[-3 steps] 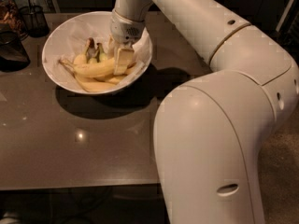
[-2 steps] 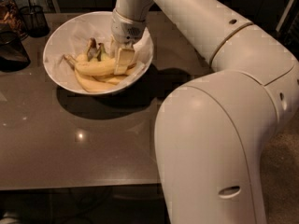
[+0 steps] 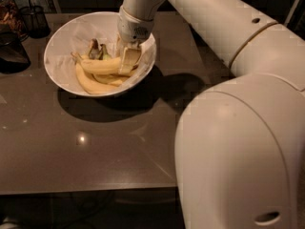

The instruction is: Pick banana from white bowl

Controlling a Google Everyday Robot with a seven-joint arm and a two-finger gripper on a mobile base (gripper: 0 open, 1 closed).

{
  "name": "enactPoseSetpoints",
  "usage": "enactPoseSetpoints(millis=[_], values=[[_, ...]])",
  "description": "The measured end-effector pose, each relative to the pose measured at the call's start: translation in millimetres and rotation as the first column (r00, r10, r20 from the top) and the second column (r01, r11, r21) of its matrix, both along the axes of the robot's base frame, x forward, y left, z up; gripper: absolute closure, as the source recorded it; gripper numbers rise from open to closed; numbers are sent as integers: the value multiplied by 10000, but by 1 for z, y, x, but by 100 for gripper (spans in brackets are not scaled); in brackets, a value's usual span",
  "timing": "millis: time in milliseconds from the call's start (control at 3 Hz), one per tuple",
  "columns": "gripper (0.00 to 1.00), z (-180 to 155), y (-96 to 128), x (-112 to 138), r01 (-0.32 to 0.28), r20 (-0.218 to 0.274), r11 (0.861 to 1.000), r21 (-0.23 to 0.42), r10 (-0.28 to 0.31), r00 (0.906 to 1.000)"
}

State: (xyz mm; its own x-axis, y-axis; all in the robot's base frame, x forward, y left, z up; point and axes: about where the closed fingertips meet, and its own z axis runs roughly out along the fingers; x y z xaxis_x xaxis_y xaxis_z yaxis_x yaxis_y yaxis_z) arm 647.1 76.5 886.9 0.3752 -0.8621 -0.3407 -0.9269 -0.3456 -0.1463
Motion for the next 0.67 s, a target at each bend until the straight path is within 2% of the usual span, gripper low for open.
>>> enactPoseSetpoints(millis=[333, 667], values=[[100, 21, -9, -16, 457, 545, 9970, 624, -491, 9973], [100, 40, -17, -37, 615, 990, 9927, 1040, -719, 9925]])
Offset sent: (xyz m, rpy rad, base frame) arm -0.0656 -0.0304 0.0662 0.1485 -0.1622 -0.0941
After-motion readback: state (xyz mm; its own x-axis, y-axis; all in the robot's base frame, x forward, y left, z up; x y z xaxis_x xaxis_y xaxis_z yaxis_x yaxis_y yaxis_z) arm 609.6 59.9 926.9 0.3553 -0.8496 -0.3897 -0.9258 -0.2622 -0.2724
